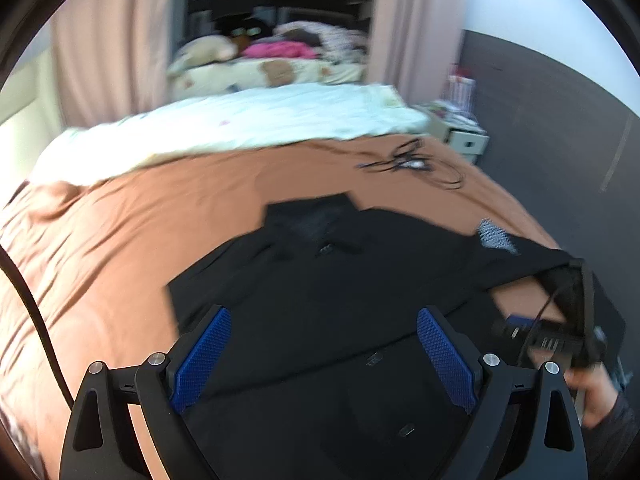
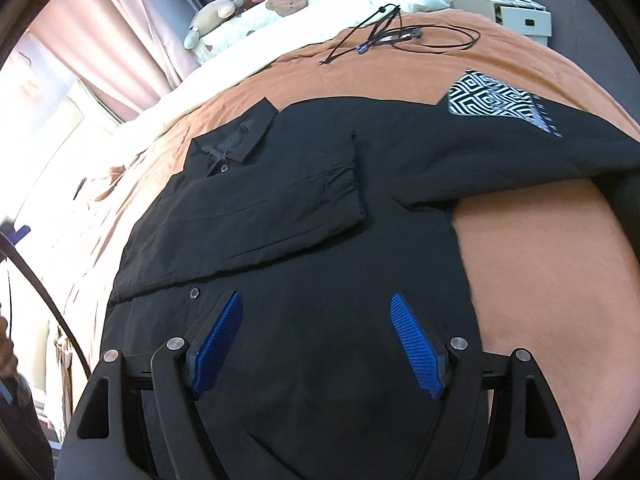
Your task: Fold large clothes
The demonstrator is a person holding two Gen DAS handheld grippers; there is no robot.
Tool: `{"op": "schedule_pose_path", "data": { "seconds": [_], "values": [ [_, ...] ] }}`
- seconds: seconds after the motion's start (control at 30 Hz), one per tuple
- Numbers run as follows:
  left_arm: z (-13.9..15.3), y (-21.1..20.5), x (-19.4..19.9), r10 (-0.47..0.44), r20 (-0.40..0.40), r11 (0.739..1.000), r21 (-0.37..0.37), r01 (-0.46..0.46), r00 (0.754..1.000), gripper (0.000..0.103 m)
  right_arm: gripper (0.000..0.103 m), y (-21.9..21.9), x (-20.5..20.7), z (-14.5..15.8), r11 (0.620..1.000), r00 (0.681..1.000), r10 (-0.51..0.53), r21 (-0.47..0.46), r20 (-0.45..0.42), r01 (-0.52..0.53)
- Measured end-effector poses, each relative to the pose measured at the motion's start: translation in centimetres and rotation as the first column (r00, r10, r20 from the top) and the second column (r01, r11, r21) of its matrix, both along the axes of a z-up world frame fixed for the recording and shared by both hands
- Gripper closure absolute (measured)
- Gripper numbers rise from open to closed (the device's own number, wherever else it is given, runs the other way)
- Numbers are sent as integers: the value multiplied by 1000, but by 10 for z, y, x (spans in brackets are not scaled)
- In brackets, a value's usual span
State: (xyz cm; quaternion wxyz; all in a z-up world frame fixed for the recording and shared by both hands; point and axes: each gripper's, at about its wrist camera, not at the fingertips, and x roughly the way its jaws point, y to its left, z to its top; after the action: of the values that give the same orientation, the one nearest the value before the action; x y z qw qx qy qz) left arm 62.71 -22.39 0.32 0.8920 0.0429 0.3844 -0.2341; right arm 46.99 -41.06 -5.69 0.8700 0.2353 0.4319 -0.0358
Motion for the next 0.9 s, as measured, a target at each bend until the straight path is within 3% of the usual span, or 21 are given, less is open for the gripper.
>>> {"op": "schedule_pose_path", "data": {
  "seconds": [0.1,0.23,0.43,0.5,0.63,0.77,0.9],
  "values": [
    [-15,43,-13,78,-11,997,20,-78,997,8,28,-10,18,-12,999,1000,-21,40,-10,22],
    [-43,95,-28,181,-48,983,45,-178,982,8,40,-20,41,-27,997,998,-52,53,-35,53],
    [-85,145,-45,312,-124,950,60,-307,942,13,52,-27,71,-47,994,994,-85,61,-65,89],
    [-99,155,-53,349,-148,937,55,-344,925,14,59,-23,79,-49,996,995,-74,49,-60,77],
    [-121,165,-64,385,-185,922,52,-383,904,21,93,-20,90,-49,998,996,-69,-13,-49,69],
    [-146,172,-72,406,-243,913,62,-404,881,31,96,-20,86,-44,994,995,-94,-58,-30,92],
    [-170,178,-77,421,-316,905,76,-420,850,42,95,-16,87,-52,991,992,-104,-89,-76,97]
  ]
}}
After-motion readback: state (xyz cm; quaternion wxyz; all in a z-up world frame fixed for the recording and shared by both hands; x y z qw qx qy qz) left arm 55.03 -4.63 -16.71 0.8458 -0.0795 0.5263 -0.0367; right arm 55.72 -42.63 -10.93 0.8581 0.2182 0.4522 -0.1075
